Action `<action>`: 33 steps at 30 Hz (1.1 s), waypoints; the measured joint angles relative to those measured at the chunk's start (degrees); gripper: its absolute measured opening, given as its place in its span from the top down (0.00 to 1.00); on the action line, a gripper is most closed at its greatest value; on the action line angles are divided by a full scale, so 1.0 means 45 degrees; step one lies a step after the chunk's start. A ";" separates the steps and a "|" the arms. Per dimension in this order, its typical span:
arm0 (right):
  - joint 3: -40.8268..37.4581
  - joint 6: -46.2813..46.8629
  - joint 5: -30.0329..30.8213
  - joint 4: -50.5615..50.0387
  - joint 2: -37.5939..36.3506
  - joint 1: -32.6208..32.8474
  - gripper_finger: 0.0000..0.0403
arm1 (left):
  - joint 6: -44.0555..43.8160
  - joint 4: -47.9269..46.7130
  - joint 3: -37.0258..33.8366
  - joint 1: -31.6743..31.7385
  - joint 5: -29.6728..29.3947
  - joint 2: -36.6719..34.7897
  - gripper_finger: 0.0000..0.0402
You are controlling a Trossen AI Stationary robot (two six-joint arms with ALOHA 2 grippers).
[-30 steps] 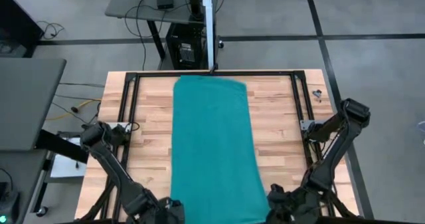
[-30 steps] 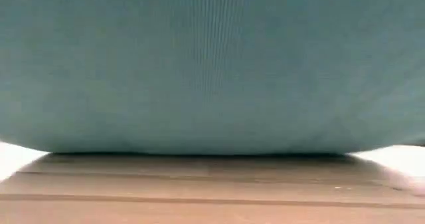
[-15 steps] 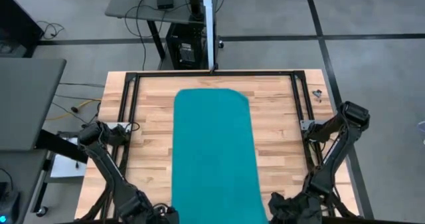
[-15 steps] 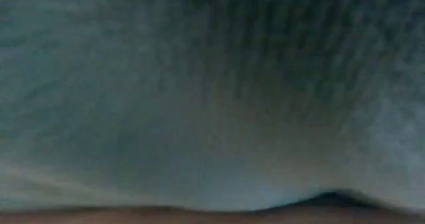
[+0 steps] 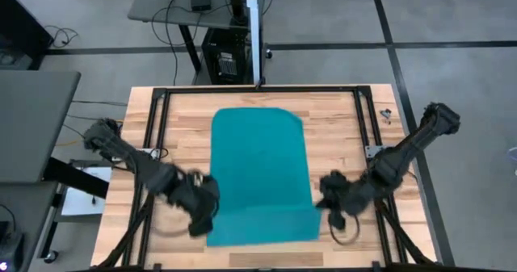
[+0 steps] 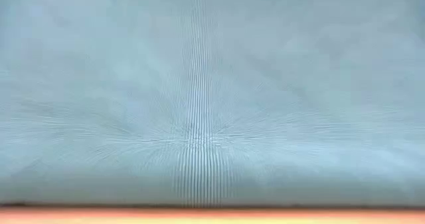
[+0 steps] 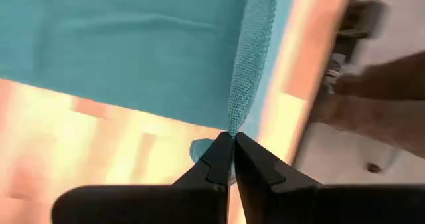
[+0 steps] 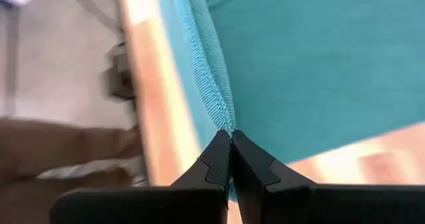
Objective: Roll towel
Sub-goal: Fold the blue towel in half
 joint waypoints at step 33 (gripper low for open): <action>-0.1720 -0.8966 -0.3696 0.2451 0.2929 -1.5305 1.00 | 1.2610 0.5794 -0.6304 1.4930 0.2350 -0.1634 1.00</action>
